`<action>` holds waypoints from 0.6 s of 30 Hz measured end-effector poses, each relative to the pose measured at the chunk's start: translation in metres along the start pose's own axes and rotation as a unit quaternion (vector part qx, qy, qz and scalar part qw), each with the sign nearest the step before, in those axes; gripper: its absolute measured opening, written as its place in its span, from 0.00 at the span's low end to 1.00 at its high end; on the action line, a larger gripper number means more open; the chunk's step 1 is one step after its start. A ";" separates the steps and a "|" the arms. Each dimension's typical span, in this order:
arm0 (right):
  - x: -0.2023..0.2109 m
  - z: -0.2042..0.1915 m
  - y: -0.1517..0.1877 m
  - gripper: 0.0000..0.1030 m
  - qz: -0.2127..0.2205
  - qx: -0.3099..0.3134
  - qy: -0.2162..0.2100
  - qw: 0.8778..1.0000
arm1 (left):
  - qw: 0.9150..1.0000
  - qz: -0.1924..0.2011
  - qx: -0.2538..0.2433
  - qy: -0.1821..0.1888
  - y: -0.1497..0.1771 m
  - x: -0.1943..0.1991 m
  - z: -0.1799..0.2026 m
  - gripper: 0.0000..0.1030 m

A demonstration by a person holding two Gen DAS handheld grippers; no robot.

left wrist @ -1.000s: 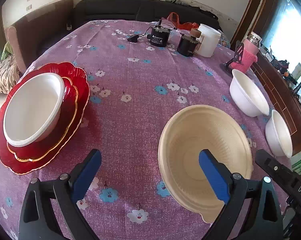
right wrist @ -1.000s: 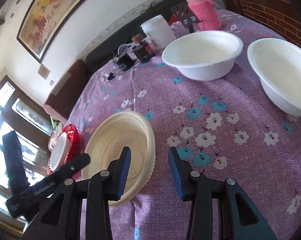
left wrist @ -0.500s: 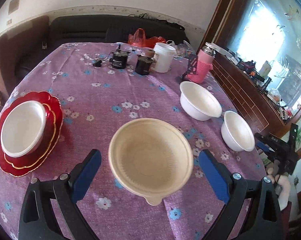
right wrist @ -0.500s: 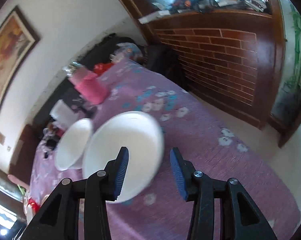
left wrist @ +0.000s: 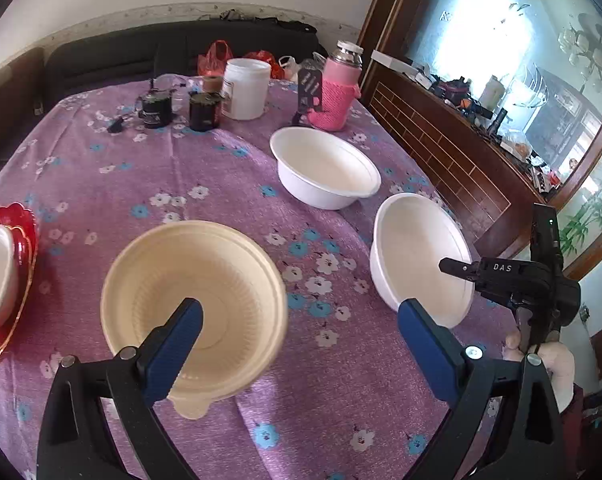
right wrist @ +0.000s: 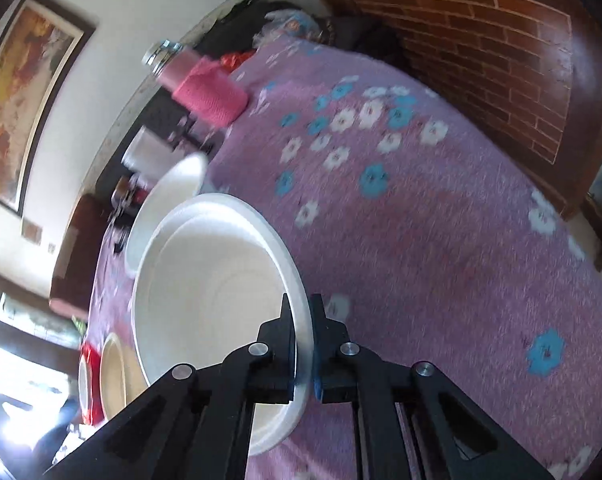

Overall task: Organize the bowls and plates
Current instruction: 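Grasp the white bowl rim with the right tool and carry it toward the plates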

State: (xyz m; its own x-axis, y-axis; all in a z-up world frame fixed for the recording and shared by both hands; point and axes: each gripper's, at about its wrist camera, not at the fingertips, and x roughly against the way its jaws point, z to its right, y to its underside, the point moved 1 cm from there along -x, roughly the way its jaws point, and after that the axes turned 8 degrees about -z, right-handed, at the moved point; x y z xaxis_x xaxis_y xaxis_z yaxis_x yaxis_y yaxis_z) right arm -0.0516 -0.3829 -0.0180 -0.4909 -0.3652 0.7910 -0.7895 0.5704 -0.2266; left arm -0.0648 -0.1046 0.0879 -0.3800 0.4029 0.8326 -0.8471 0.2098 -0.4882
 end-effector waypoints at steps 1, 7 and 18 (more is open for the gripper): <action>0.000 -0.001 0.005 0.07 -0.016 0.002 -0.016 1.000 | 1.000 -0.008 -0.003 0.006 0.000 -0.007 0.005 0.95; 0.003 -0.012 0.037 0.07 -0.084 0.051 -0.042 0.994 | 0.998 -0.062 -0.017 0.012 -0.001 -0.053 0.033 0.84; 0.019 -0.027 0.073 0.25 -0.015 0.130 0.071 0.989 | 0.991 -0.132 -0.036 0.012 0.017 -0.105 0.053 0.35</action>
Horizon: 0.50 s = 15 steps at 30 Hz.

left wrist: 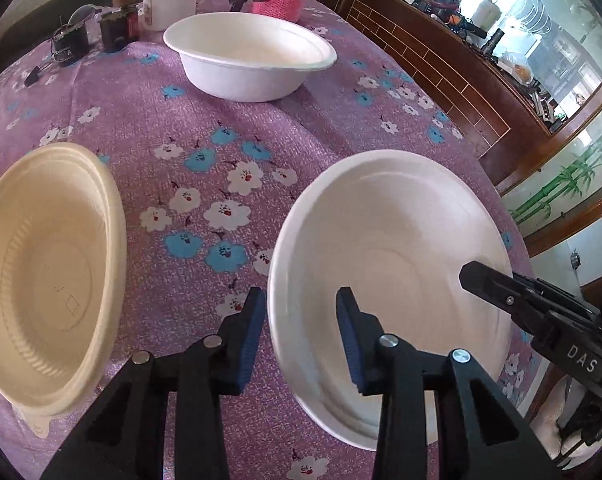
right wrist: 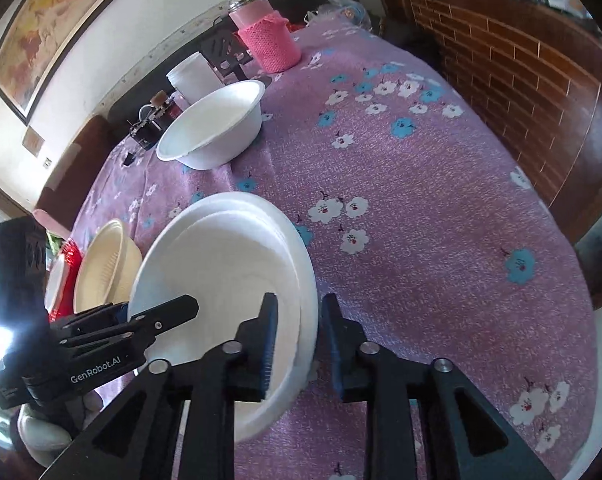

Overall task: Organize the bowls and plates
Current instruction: 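Grasp the white bowl rim with the right tool and carry it toward the plates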

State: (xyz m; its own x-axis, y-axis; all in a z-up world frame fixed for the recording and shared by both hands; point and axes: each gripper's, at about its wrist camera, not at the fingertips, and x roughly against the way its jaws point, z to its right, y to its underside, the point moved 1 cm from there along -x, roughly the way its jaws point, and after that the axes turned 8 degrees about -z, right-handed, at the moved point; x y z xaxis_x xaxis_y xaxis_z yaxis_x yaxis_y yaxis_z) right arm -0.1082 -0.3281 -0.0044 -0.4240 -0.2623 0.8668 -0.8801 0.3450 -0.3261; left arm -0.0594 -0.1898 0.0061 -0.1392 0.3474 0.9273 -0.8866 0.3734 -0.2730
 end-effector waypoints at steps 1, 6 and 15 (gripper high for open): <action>0.000 -0.001 0.000 0.25 0.002 0.001 0.003 1.000 | 1.000 -0.001 -0.001 0.001 0.001 -0.001 0.001 0.35; 0.014 -0.015 0.013 0.15 0.024 0.026 0.032 0.999 | 1.000 -0.001 -0.005 0.014 0.008 0.010 0.006 0.18; 0.050 -0.095 -0.001 0.15 0.073 0.091 0.004 0.993 | 0.995 0.097 0.028 -0.011 0.032 0.110 -0.046 0.18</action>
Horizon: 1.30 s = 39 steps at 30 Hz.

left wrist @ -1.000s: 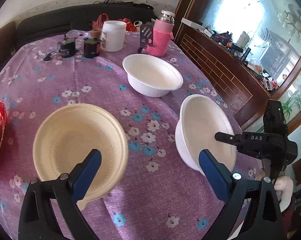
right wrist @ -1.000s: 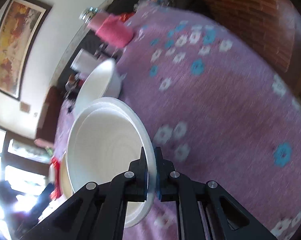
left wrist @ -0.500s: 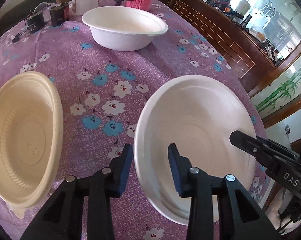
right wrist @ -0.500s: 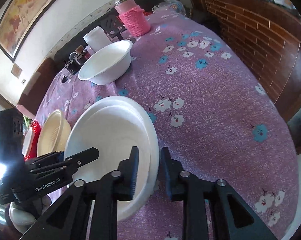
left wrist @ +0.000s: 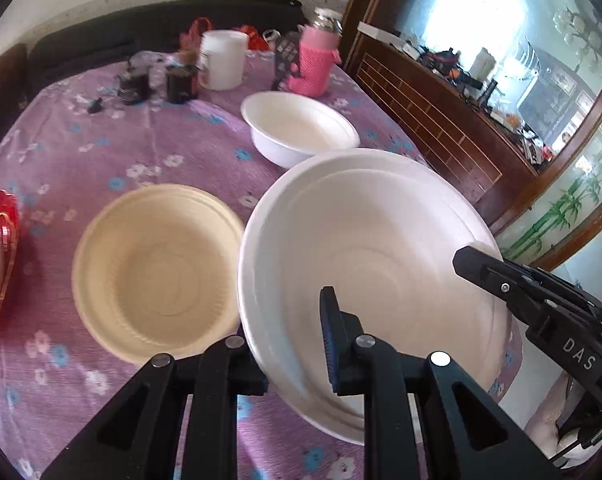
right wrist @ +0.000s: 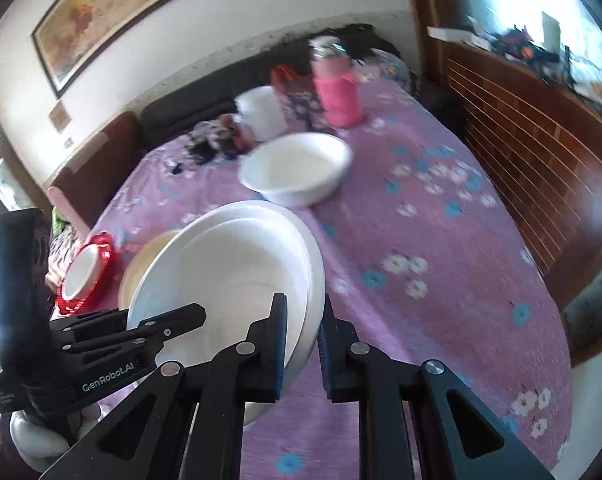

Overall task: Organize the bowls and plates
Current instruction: 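Grasp the white bowl rim with the right tool and carry it toward the plates, then lower the white bowl onto the red plate stack and open the right tool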

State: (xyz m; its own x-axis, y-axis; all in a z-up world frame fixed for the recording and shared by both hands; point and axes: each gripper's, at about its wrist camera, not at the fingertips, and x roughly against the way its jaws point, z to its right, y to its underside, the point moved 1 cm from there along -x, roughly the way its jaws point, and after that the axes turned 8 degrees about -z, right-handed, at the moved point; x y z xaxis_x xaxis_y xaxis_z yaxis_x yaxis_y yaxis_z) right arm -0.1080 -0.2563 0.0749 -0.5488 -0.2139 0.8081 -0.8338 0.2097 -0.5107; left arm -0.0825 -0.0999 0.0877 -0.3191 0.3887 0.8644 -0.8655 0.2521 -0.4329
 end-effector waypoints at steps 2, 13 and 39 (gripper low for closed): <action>-0.005 -0.029 -0.013 0.15 -0.001 0.019 -0.028 0.999 | 0.999 0.018 0.023 -0.017 -0.001 0.021 -0.029 0.18; -0.096 -0.215 -0.074 0.16 -0.061 0.115 -0.145 0.981 | 0.975 0.051 0.167 -0.134 0.003 0.097 -0.219 0.18; -0.239 -0.354 -0.076 0.16 -0.145 0.182 -0.095 0.968 | 0.935 0.012 0.260 -0.240 0.015 0.085 -0.361 0.52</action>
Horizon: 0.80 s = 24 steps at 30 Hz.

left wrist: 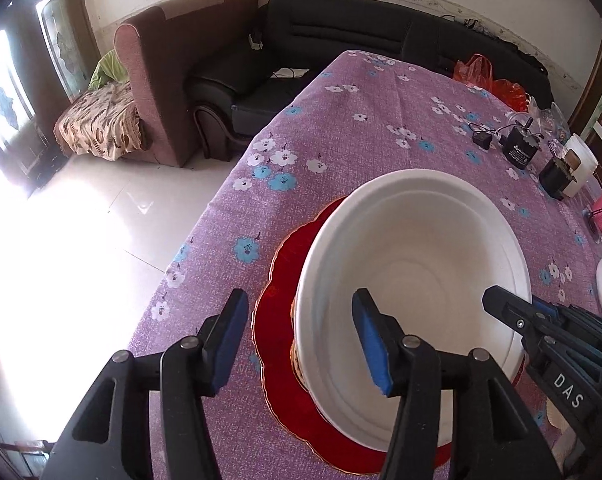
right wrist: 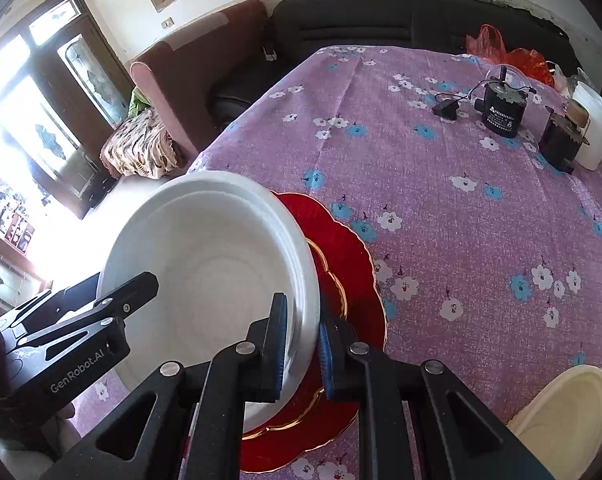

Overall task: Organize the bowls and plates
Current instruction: 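Lower the white bowl onto the red plate stack and open the right tool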

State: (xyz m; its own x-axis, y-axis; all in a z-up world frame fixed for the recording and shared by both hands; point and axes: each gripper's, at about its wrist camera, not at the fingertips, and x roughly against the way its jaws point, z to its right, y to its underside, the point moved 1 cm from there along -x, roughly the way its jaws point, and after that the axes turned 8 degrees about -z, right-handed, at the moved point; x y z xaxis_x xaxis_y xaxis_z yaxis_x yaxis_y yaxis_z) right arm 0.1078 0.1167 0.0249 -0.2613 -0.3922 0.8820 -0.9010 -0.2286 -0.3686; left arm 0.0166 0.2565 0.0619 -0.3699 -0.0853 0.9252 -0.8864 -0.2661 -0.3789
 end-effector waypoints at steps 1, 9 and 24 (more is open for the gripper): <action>-0.001 0.000 0.000 0.16 -0.002 -0.001 -0.002 1.000 | 1.000 -0.002 0.005 0.009 0.001 0.000 -0.002 0.52; 0.010 0.007 0.004 0.17 0.000 -0.026 -0.041 0.999 | 0.998 0.020 0.051 0.043 0.015 0.023 -0.026 0.53; 0.132 0.038 0.086 0.44 0.181 -0.025 -0.028 0.983 | 0.969 0.226 0.068 0.073 0.094 0.136 0.011 0.96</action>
State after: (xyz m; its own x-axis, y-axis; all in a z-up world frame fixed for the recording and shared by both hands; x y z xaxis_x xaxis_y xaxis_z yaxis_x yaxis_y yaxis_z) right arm 0.0084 0.0113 0.0985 -0.5495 -0.4882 0.6780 -0.7689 -0.0220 -0.6390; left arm -0.1142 0.2094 0.1524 -0.7561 -0.0898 0.6482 -0.5827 -0.3586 -0.7293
